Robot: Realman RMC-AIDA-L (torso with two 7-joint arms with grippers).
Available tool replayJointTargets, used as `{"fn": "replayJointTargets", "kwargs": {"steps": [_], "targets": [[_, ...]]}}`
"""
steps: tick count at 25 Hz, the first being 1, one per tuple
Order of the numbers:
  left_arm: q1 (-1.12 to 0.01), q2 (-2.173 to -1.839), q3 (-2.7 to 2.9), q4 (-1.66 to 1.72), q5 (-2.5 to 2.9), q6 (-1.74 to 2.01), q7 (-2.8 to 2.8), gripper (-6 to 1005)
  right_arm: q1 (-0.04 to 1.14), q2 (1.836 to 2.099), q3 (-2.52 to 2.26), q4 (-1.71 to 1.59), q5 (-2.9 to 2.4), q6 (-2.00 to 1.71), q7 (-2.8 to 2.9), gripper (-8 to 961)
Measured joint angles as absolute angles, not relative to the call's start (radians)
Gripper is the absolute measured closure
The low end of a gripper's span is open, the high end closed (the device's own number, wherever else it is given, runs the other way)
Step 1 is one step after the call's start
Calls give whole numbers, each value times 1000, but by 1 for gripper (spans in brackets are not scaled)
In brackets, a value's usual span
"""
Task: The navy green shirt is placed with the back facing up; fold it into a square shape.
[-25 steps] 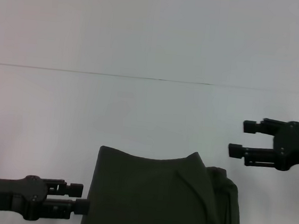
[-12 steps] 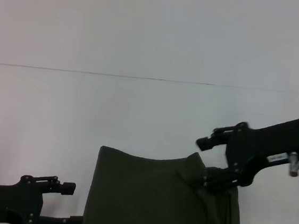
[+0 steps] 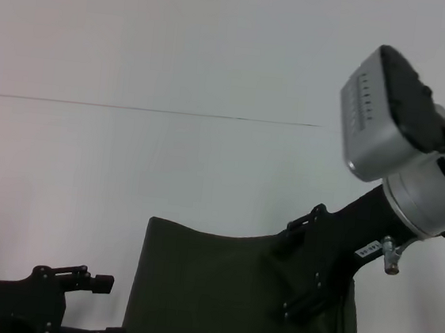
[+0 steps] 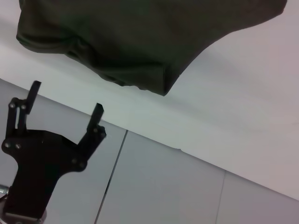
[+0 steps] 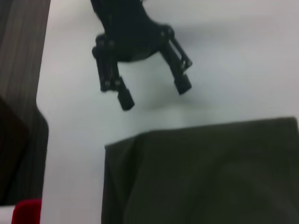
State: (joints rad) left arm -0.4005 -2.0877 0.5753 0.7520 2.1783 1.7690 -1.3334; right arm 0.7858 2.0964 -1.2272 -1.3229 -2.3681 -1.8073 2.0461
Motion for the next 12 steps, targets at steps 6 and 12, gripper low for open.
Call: {"fn": "replayJointTargets", "kwargs": {"steps": [6,12], "targets": [[-396,-2090,575,748,2178,1769,-1333,121,871,2101,-1300,-1325,-2483,-1867,2150,53],[-396,-2091,575,748,2178,1769,-1332,121,918,2109,-1402,-1324,-2567,-1884,2227,54]]}}
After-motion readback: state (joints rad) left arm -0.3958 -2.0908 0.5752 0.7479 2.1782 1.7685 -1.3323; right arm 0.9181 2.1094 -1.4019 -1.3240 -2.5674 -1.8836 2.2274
